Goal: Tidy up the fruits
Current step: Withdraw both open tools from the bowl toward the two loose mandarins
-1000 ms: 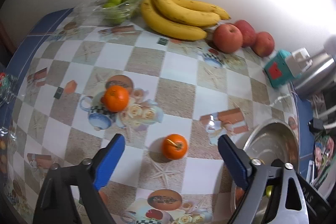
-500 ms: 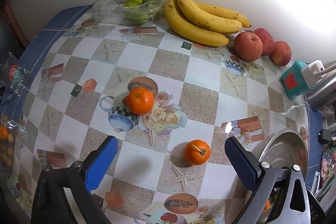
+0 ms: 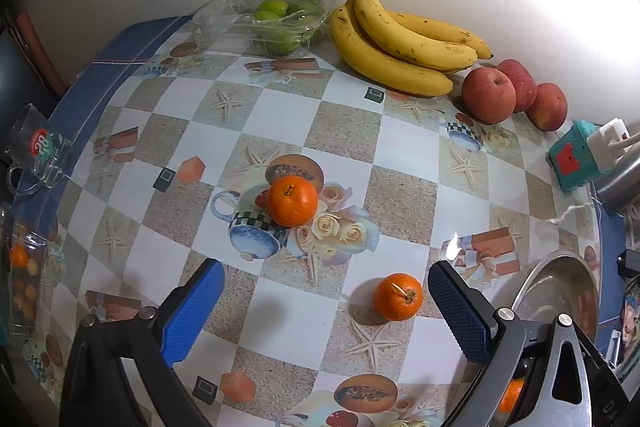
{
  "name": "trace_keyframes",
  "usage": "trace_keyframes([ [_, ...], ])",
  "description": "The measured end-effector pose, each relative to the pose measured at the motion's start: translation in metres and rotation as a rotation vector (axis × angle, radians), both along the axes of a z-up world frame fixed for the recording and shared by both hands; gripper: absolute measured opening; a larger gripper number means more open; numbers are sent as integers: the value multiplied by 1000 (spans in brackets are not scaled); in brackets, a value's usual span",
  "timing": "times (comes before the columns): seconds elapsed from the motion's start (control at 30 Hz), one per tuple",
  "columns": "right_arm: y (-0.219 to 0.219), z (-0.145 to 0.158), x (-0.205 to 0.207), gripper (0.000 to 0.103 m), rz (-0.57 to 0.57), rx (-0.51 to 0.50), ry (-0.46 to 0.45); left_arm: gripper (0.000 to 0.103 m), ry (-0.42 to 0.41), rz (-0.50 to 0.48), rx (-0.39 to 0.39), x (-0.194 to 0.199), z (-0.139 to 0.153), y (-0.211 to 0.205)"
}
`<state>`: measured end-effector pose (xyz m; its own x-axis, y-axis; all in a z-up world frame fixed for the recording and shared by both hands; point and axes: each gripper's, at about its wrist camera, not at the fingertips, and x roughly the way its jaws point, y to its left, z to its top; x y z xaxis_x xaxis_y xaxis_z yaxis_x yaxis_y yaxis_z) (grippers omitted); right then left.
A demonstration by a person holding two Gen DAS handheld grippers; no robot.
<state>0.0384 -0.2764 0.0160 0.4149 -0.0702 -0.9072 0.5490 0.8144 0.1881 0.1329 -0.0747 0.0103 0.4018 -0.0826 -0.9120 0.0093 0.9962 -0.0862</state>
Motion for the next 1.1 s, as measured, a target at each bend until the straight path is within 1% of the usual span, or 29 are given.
trace_keyframes([
  [0.37, 11, -4, 6, 97, 24, -12, 16, 103, -4, -4, 26, 3, 1, 10],
  [0.47, 17, -8, 10, 97, 39, -8, 25, 103, -5, 18, 50, 5, 0, 20],
  [0.57, 26, -10, 15, 97, 54, -6, 32, 103, 5, 48, 54, 8, -4, 33],
  [0.77, 50, -10, 26, 97, 115, -8, 19, 103, 7, 114, 86, 12, -7, 63],
  [0.97, 75, -11, 36, 97, 182, -14, 8, 103, 17, 163, 59, 15, -9, 87],
  [1.1, 88, -13, 43, 97, 215, -22, 2, 103, 30, 155, 34, 18, -13, 87],
])
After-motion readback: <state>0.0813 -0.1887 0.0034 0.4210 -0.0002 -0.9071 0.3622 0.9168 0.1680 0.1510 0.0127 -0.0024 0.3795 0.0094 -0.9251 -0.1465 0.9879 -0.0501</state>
